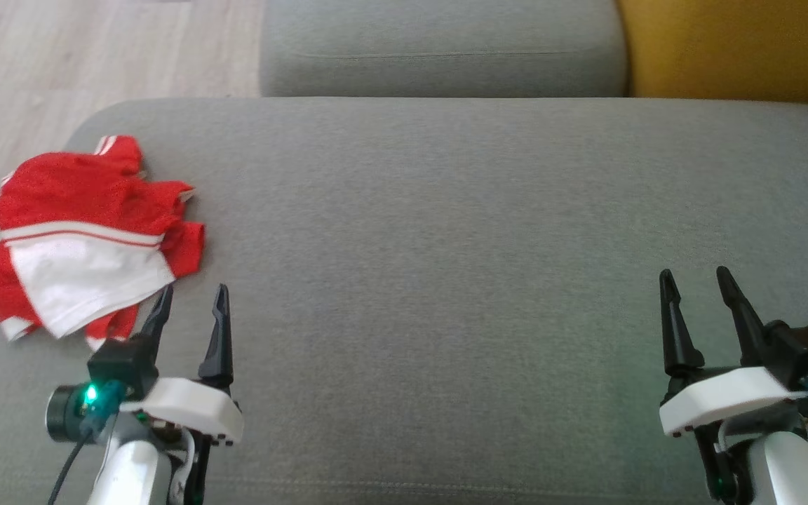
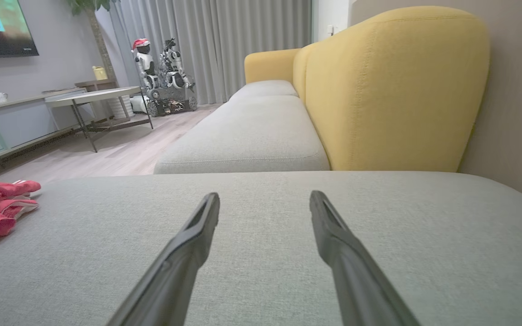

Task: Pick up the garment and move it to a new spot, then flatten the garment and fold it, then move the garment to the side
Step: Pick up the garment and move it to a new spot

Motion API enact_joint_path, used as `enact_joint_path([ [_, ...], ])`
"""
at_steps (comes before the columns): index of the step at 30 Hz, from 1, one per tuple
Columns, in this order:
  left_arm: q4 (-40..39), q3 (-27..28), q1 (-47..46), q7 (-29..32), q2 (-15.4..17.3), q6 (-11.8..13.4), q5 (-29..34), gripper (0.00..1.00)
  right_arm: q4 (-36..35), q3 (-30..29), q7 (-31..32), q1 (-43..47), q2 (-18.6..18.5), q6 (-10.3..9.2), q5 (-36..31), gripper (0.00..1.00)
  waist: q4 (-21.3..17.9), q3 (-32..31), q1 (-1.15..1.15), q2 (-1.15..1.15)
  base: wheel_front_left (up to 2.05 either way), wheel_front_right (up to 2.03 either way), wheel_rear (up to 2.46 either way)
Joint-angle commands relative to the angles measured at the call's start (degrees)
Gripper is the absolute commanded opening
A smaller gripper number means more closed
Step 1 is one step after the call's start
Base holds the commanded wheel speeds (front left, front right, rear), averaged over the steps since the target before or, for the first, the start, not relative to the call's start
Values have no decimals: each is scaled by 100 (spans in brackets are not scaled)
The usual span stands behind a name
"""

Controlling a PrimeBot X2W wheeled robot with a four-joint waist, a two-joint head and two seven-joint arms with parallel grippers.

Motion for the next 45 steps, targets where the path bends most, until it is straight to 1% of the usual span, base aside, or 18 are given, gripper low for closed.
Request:
enact_joint_path([
  [1, -168, 240, -370, -72, 85, 23, -20, 100, -228, 124, -38, -213, -51, 44, -34, 100, 163, 7, 0, 0, 0, 0, 0],
  [14, -66, 321, -476, -72, 165, 8, -55, 100, -240, 234, 5, -191, -3, 44, -61, 100, 1453, 61, 0, 0, 0, 0, 0],
  [22, -88, 375, -436, -72, 209, 16, -70, 100, -262, 266, -24, -224, 33, 44, -63, 100, 2019, 84, 0, 0, 0, 0, 0],
  [25, -115, 394, -412, -72, 214, 18, -79, 100, -266, 266, -32, -229, 44, 44, -75, 100, 2133, 87, 0, 0, 0, 0, 0],
  [32, -117, 411, -420, -72, 208, 8, -94, 100, -274, 258, -40, -233, 55, 44, -115, 100, 2239, 99, 0, 0, 0, 0, 0],
  [45, -163, 416, -458, -72, 182, -13, -78, 100, -369, 238, -85, -265, 38, 44, -186, 100, 2317, 208, 0, 0, 0, 0, 0],
])
